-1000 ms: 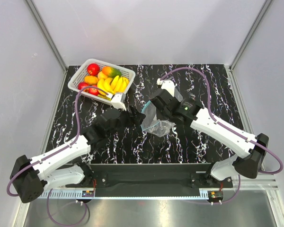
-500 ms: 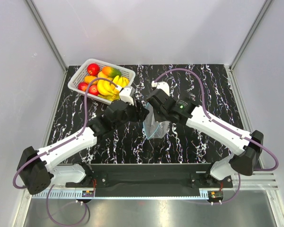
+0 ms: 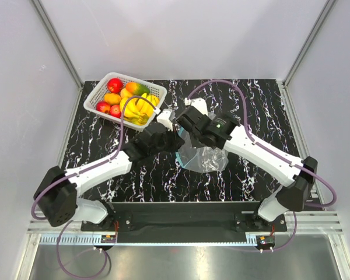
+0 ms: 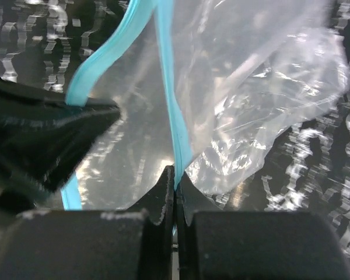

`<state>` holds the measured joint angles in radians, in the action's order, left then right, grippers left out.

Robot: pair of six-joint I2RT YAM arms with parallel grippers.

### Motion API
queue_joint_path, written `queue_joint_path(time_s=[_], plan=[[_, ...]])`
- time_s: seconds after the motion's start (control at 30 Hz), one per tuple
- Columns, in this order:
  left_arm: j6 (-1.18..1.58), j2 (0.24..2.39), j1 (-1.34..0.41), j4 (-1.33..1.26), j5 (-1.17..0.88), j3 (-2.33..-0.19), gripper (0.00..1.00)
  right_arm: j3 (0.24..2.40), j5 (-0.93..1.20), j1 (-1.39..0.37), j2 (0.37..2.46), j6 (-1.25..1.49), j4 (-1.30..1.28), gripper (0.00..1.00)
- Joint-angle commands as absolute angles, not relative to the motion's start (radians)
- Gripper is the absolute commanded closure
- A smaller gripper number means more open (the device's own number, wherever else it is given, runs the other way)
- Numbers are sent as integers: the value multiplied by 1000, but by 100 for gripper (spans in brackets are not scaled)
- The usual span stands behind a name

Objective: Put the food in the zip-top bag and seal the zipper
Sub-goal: Open the zipper of the food storage bag.

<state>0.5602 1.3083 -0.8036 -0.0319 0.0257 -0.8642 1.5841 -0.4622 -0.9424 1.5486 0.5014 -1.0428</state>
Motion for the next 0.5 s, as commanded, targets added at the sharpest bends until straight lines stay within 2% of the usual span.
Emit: queue_joint_path(time_s=[0.0, 0.2, 0.47], plan=[[603, 1371, -767, -35, 26, -922, 100, 1695, -600, -937, 1604, 517, -1219, 100], [652, 1500, -681, -64, -61, -919, 100, 1815, -898, -937, 1739, 672, -1501, 100], [637, 1516, -680, -48, -5, -899, 100, 1841, -1049, -939, 1821, 793, -1631, 100]])
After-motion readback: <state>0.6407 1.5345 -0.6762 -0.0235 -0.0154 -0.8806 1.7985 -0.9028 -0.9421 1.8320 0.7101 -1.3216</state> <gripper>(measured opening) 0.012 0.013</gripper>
